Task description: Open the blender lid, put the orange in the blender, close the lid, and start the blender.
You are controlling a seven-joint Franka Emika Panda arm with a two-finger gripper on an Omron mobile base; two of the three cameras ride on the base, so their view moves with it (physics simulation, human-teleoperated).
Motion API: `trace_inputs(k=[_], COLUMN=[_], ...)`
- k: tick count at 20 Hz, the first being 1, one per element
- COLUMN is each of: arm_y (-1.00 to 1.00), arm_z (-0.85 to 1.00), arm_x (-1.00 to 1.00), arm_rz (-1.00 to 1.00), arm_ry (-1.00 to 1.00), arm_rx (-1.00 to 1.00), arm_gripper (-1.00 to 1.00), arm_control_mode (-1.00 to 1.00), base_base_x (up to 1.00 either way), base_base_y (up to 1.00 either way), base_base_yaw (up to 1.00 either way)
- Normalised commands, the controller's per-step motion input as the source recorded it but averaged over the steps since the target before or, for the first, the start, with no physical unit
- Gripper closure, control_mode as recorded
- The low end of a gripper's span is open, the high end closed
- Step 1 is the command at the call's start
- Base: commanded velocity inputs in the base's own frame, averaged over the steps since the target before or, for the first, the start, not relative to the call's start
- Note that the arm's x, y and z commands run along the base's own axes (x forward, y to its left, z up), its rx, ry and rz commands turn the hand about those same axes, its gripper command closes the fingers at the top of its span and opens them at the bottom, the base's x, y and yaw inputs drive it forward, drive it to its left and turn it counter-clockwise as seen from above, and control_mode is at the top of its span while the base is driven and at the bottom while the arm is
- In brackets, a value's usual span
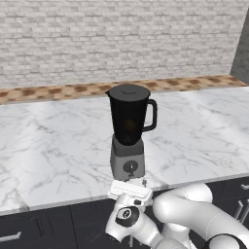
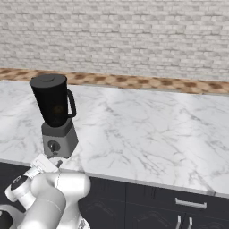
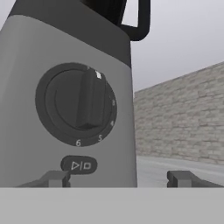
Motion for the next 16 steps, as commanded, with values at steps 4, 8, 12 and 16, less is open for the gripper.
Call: trace_inputs(k=[4, 8, 12, 16], arm_y=[-0.38, -0.37, -0.28, -0.19], arm_z=[0.00, 0.00, 0.00, 0.00], arm_x=[0.12, 0.10, -0.06, -0.19], arm_rz=[0.09, 0.10, 0.06, 0.01], arm_ry=[-0.19, -0.19, -0.19, -0.16], arm_rx=[0.00, 0.00, 0.00, 0.00], arm_gripper=[-1.00, -1.00, -1.00, -1.00], arm_control_mode=[-1.00, -1.00, -1.00, -1.00], base_base_x=[0.00, 0.00, 0.00, 0.00], base_base_y=[0.00, 0.00, 0.00, 0.00], base_base_yaw=[0.00, 0.00, 0.00, 0.00])
